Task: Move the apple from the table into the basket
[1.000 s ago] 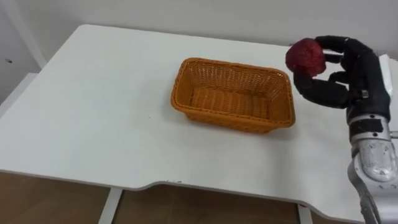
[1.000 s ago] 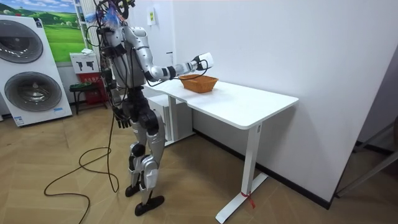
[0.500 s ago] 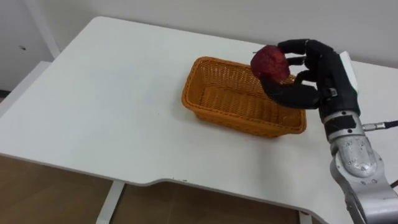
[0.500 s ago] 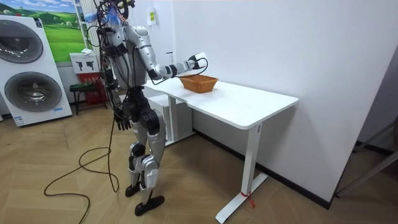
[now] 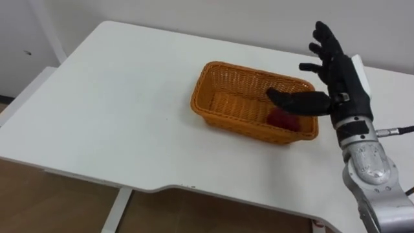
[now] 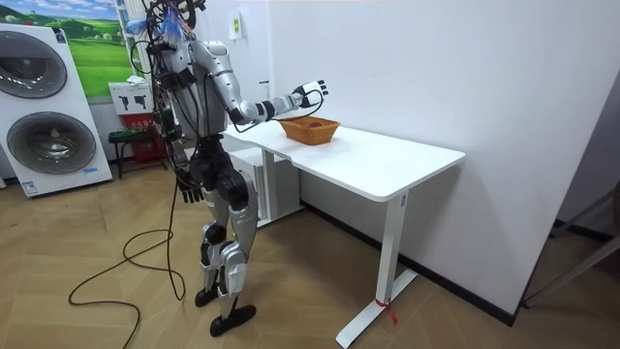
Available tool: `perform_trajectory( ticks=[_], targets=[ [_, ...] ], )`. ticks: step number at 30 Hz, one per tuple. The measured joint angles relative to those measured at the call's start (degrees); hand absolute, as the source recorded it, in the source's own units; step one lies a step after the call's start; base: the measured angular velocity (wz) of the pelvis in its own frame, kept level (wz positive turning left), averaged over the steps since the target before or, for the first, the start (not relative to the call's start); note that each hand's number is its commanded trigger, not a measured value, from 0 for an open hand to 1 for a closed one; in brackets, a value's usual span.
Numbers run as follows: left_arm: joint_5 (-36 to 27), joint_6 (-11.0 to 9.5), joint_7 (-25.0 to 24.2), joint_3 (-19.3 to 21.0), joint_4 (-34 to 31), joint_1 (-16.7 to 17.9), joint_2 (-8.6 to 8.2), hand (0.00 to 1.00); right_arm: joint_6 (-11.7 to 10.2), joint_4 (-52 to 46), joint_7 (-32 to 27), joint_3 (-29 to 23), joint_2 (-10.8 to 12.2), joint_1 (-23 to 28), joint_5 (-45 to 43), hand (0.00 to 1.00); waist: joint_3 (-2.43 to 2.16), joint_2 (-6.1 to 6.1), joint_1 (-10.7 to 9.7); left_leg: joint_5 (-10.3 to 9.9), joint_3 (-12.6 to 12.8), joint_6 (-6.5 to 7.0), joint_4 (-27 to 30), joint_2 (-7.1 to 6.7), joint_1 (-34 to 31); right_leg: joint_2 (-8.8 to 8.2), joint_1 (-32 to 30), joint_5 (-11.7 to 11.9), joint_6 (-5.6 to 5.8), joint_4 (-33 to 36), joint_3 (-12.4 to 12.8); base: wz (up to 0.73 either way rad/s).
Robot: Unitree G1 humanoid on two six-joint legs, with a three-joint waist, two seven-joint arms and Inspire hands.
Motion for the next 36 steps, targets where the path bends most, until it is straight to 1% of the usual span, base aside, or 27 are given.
perform_trajectory(
  ticks=[1,3,5,7,9,12,14,16,17,19,20,21,22,24,25,26,27,28,29,30,31,33,34,35,36],
  targets=[
    [0.0,0.1,0.0,0.0,0.0,0.0,0.0,0.0,0.0,0.3,-0.1,0.0,0.0,0.0,0.0,0.0,0.05,0.17,-0.1,0.0,0.0,0.0,0.0,0.0,-0.2,0.0,0.0,0.0,0.0,0.0,-0.1,0.0],
    [0.0,0.2,0.0,0.0,0.0,0.1,0.0,0.0,0.0,0.4,-0.2,0.0,0.0,0.0,0.1,0.0,-0.02,0.37,-0.2,0.0,0.0,0.0,-0.1,0.0,-0.2,0.01,-0.1,0.0,-0.01,0.1,-0.1,0.0],
    [0.0,0.4,0.0,0.0,-0.1,0.1,0.0,0.0,0.0,0.6,-0.6,0.0,0.0,0.0,0.1,0.0,-0.23,0.59,-0.2,0.0,0.0,0.0,-0.1,-0.01,-0.2,-0.01,-0.1,0.0,-0.02,0.1,-0.1,0.0],
    [0.0,0.7,0.0,0.0,-0.2,0.0,0.01,0.0,0.0,0.7,-1.2,0.0,0.0,0.0,0.1,0.0,-0.59,0.87,-0.3,0.0,0.0,0.0,-0.1,0.0,-0.2,-0.01,-0.1,0.0,-0.03,0.2,-0.1,0.0],
    [0.0,1.0,0.0,0.1,-0.4,0.0,0.0,0.0,0.0,0.7,-1.3,-0.3,0.0,0.0,0.1,0.0,-0.66,0.95,-0.5,0.0,0.0,0.0,0.0,-0.01,-0.3,-0.02,-0.1,0.0,-0.03,0.2,-0.2,0.0],
    [0.1,0.9,0.0,0.6,-0.6,-0.1,0.0,0.0,0.0,0.7,-1.5,-2.4,0.0,0.0,0.1,0.0,-0.66,1.02,-1.3,0.0,0.0,0.03,0.0,-0.02,-0.4,-0.11,-0.1,0.0,-0.02,0.2,-0.6,0.03],
    [0.1,0.8,0.0,0.8,-0.5,0.1,0.0,0.0,0.0,0.7,-2.6,-4.1,-0.4,0.0,0.3,0.0,-0.67,1.04,-1.5,0.0,0.0,0.04,-0.1,-0.05,-0.4,-0.12,-0.2,0.0,-0.02,0.2,-0.4,-0.02],
    [0.1,0.5,0.1,1.4,-0.6,0.2,-0.04,0.0,0.0,0.7,-4.3,-7.5,-0.7,0.0,1.1,0.0,-0.66,1.05,-1.8,0.0,0.3,0.04,-0.3,-0.05,-0.3,-0.1,-0.4,0.0,-0.02,0.1,-0.1,-0.06],
    [0.1,0.4,0.2,1.7,-0.6,0.1,-0.05,0.0,0.0,0.7,-4.8,-8.4,-0.7,0.0,1.3,0.0,-0.68,1.07,-1.8,0.0,0.4,0.04,-0.4,-0.01,-0.3,-0.07,-0.5,0.0,-0.02,0.1,0.1,-0.09],
    [0.0,0.3,0.3,3.7,-0.6,0.3,-0.05,0.0,-0.1,0.6,-7.6,-12.4,-0.7,0.0,2.3,0.0,-0.7,1.05,-2.7,0.0,0.6,0.05,-0.5,0.01,-0.2,-0.05,-0.5,0.0,-0.02,0.1,0.2,-0.03],
    [-0.1,0.2,0.5,4.3,-0.6,0.4,-0.04,0.0,-0.1,0.6,-8.5,-13.5,-0.7,-0.1,2.2,0.0,-0.7,1.05,-3.0,0.0,0.6,0.06,-0.5,0.0,0.0,-0.06,-0.4,0.0,-0.02,0.0,0.2,0.0],
    [-0.1,0.1,0.8,5.5,-0.5,0.6,-0.03,0.0,-0.1,0.7,-10.6,-15.9,-0.7,-0.1,2.1,0.0,-0.67,1.03,-3.5,0.1,0.6,0.08,-0.4,-0.03,0.3,-0.07,-0.1,0.0,-0.02,0.0,0.1,0.0],
    [-0.1,0.0,1.6,5.7,-0.5,1.0,0.06,0.0,-0.2,0.9,-12.9,-18.2,-0.8,-0.1,2.2,0.0,-0.66,1.02,-4.0,0.1,0.6,0.09,-0.5,-0.03,0.5,-0.07,0.0,0.0,-0.02,0.0,0.1,0.0],
    [-0.1,-0.1,2.4,5.7,-0.6,1.2,0.16,0.0,-0.9,1.5,-15.9,-20.9,-1.2,-0.1,2.9,0.0,-0.56,0.88,-5.2,0.1,0.7,0.09,-0.5,-0.02,0.5,-0.08,0.0,0.0,-0.02,0.0,0.1,-0.02],
    [-0.2,-0.1,2.5,5.7,-0.6,1.2,0.16,0.0,-0.9,1.8,-18.0,-22.1,-1.7,-0.2,3.3,0.0,-0.51,0.82,-5.9,0.1,1.1,0.09,-0.5,0.04,0.4,-0.08,-0.2,0.0,-0.02,0.0,0.2,-0.09],
    [-0.1,-0.1,2.5,5.7,-0.6,1.2,0.16,0.0,-1.0,2.1,-18.7,-22.8,-2.0,-0.2,3.4,0.0,-0.44,0.78,-6.3,0.1,1.2,0.09,-0.5,0.06,0.4,-0.07,-0.3,0.0,-0.01,0.0,0.4,-0.16],
    [-0.2,-0.1,2.6,5.7,-0.6,1.2,0.16,0.0,-1.0,2.7,-20.4,-24.1,-2.5,-0.1,3.4,0.0,-0.41,0.75,-6.7,0.1,1.6,0.09,-0.6,0.1,0.4,-0.02,-0.5,0.0,-0.01,0.0,0.9,-0.23],
    [-0.2,-0.3,2.6,5.9,-0.6,1.2,0.16,0.0,-1.0,3.1,-22.2,-25.7,-2.6,-0.1,3.3,0.0,-0.45,0.76,-6.9,0.1,2.2,0.09,-0.9,0.24,0.4,0.09,-1.1,0.0,-0.01,0.1,1.6,-0.26],
    [-0.3,-0.5,2.7,5.9,-0.6,1.2,0.16,0.0,-1.0,3.2,-23.1,-26.5,-2.6,-0.1,3.3,0.0,-0.44,0.74,-7.1,0.1,2.5,0.08,-0.9,0.33,0.4,0.12,-1.2,0.0,-0.02,0.1,1.7,-0.2],
    [-0.2,-0.5,2.8,6.0,-0.6,1.4,0.16,0.0,-1.0,3.3,-24.8,-28.0,-2.8,0.3,3.3,0.0,-0.46,0.7,-7.9,0.1,2.6,0.08,-0.8,0.34,0.1,0.12,-1.8,0.0,-0.02,0.1,1.8,-0.12],
    [-0.2,-0.5,2.8,6.0,-0.6,1.7,0.15,0.0,-1.0,3.5,-26.8,-29.7,-2.9,0.7,3.3,0.0,-0.68,0.77,-8.5,0.1,2.9,0.08,-0.8,0.39,-0.2,0.15,-2.2,0.0,-0.04,0.2,2.1,-0.09],
    [-0.2,-0.5,2.8,6.3,-0.6,1.8,0.16,0.0,-1.1,3.7,-29.6,-32.0,-3.0,1.8,3.3,0.0,-0.69,0.82,-9.2,0.1,3.0,0.09,-0.8,0.44,-0.3,0.19,-2.3,0.1,-0.07,0.2,2.3,-0.08],
    [-0.3,-0.5,2.9,6.5,-0.6,1.9,0.19,0.0,-1.7,5.0,-31.6,-32.6,-3.4,2.7,3.4,0.0,-0.73,0.9,-9.6,0.1,3.1,0.09,-1.0,0.46,-0.2,0.2,-2.3,0.1,-0.07,0.2,2.4,-0.05],
    [-0.4,-0.5,2.9,6.7,-0.6,2.0,0.19,0.0,-2.0,6.2,-32.3,-32.9,-3.7,3.0,3.6,0.0,-0.8,0.98,-10.0,0.1,3.1,0.09,-1.0,0.48,-0.2,0.21,-2.3,0.1,-0.07,0.2,2.5,0.0],
    [-0.8,-0.4,2.9,7.3,-0.8,2.0,0.2,0.0,-2.1,8.3,-33.0,-34.0,-4.0,3.9,4.7,0.0,-0.88,0.92,-10.6,0.1,3.1,0.09,-1.0,0.79,-0.2,0.19,-2.3,0.1,-0.05,0.2,2.4,0.0]
  ],
)
